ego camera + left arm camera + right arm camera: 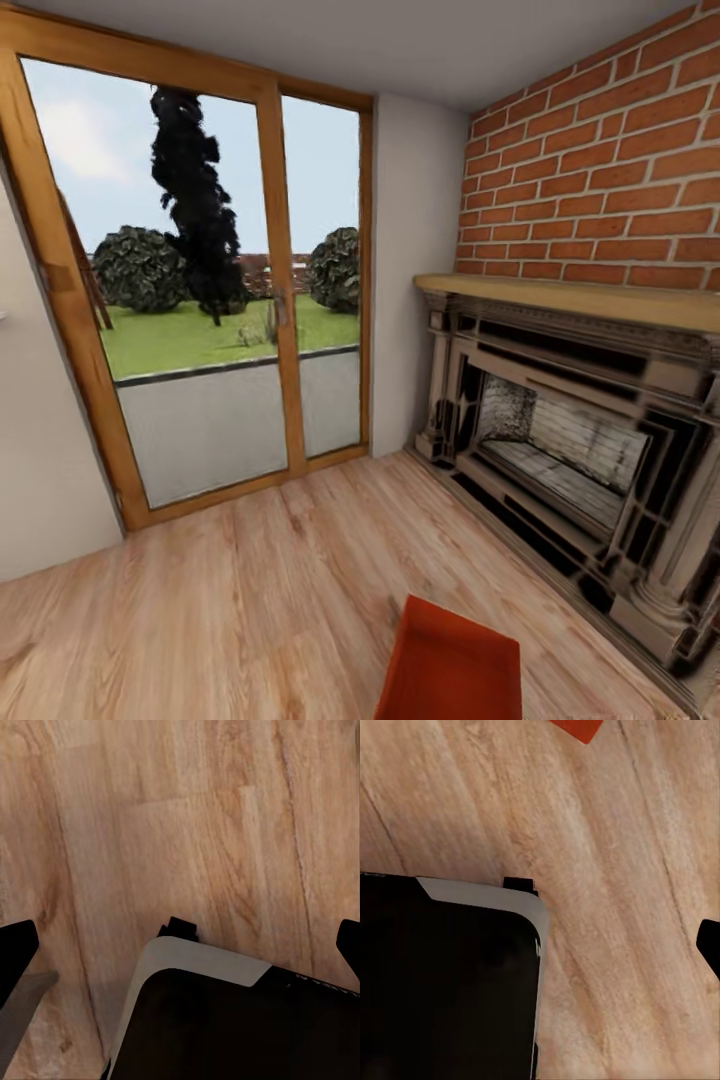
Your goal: Move the two storage containers from the living room to the garage. In the garage, place one container on the floor and stack the other container on top of it (either order is fine).
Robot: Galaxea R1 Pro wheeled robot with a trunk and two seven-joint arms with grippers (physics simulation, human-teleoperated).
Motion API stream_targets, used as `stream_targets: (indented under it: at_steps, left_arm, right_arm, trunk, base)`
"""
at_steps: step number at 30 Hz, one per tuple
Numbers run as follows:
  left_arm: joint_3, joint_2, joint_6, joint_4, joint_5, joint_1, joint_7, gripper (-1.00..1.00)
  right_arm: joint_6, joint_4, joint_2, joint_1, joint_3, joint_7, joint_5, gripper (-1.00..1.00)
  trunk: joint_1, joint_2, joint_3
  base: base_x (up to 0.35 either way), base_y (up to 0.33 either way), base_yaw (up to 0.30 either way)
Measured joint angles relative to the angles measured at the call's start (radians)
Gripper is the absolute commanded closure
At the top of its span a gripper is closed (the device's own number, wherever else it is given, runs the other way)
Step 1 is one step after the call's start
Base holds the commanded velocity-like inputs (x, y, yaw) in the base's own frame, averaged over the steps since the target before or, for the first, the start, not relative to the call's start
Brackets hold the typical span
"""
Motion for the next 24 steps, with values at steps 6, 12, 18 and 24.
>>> stream_targets:
  at_steps: [6, 12, 18, 24]
  left_arm:
    - [0.000, 0.000, 0.000, 0.000, 0.000, 0.000, 0.000, -1.00]
    - [0.001, 0.000, 0.000, 0.000, 0.000, 0.000, 0.000, -1.00]
    - [0.001, 0.000, 0.000, 0.000, 0.000, 0.000, 0.000, -1.00]
    - [0.001, 0.000, 0.000, 0.000, 0.000, 0.000, 0.000, -1.00]
  right_arm:
    - [0.000, 0.000, 0.000, 0.000, 0.000, 0.000, 0.000, -1.00]
    - [0.000, 0.000, 0.000, 0.000, 0.000, 0.000, 0.000, -1.00]
    - [0.000, 0.000, 0.000, 0.000, 0.000, 0.000, 0.000, -1.00]
    - [0.000, 0.000, 0.000, 0.000, 0.000, 0.000, 0.000, -1.00]
  trunk:
    - [0.000, 0.000, 0.000]
    - [0.000, 0.000, 0.000]
    - [0.000, 0.000, 0.000]
    - [0.000, 0.000, 0.000]
  base:
    - [0.054, 0.058, -0.289]
    - [0.005, 0.005, -0.289]
    - [0.001, 0.001, -0.289]
    - [0.000, 0.000, -0.289]
